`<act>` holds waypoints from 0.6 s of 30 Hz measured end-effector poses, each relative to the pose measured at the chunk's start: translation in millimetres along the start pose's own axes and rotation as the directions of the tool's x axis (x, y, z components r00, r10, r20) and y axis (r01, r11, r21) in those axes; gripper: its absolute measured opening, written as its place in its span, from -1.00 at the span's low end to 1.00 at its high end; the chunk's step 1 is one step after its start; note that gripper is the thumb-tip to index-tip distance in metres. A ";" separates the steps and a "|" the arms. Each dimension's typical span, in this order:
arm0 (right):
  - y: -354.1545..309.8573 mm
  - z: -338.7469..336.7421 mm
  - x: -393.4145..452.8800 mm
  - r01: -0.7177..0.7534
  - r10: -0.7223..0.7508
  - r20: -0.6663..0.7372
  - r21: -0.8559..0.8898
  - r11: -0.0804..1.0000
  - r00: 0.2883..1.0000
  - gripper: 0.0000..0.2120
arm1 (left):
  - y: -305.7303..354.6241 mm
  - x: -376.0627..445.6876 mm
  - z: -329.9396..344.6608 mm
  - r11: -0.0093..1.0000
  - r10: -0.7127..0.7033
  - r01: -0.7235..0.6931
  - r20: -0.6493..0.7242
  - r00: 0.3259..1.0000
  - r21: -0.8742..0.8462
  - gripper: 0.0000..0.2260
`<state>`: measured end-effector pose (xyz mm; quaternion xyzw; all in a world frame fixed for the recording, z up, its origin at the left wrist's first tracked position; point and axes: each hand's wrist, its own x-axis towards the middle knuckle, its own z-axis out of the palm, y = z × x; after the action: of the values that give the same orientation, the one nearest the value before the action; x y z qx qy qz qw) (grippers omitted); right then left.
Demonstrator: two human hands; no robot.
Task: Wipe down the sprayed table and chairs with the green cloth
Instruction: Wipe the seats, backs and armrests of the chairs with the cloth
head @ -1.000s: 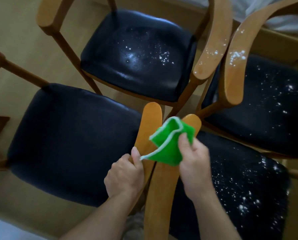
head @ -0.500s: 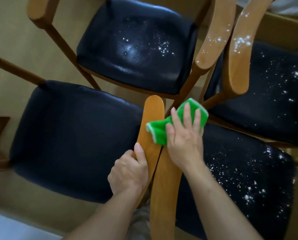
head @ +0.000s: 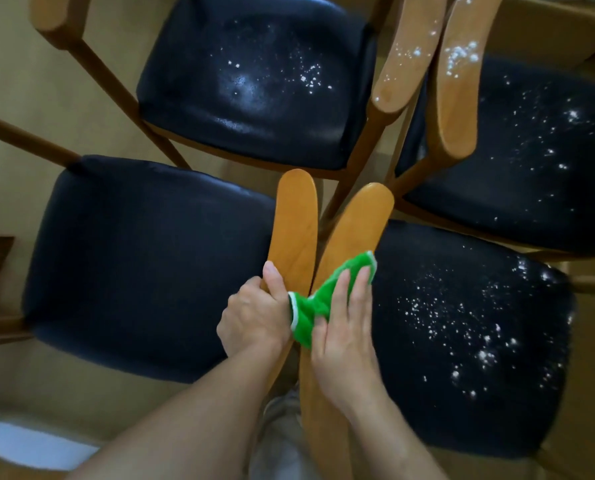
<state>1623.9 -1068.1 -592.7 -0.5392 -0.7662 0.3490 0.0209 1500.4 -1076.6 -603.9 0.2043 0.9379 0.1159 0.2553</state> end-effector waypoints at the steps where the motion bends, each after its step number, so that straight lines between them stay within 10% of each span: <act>1: 2.6 5.2 -21.6 0.009 -0.008 0.058 -0.011 1.000 0.998 -0.34 | 0.7 -0.7 -1.4 1.000 0.002 -0.002 0.007 1.000 0.006 -0.37; 5: 16.3 20.8 -86.9 -0.022 0.024 0.217 -0.012 1.000 0.976 -0.25 | -0.4 0.0 -1.1 1.000 0.003 -0.004 0.014 1.000 0.016 -0.31; 18: -2.5 -33.5 85.7 -0.266 0.377 -0.161 0.468 0.843 0.912 -0.40 | -5.9 3.6 6.7 0.999 0.010 -0.008 -0.052 0.999 0.042 -0.30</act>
<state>1599.7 -979.3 -595.5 -0.6812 -0.5575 0.4403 0.1769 1499.1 -1079.5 -613.0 0.2107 0.9456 0.1027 0.2258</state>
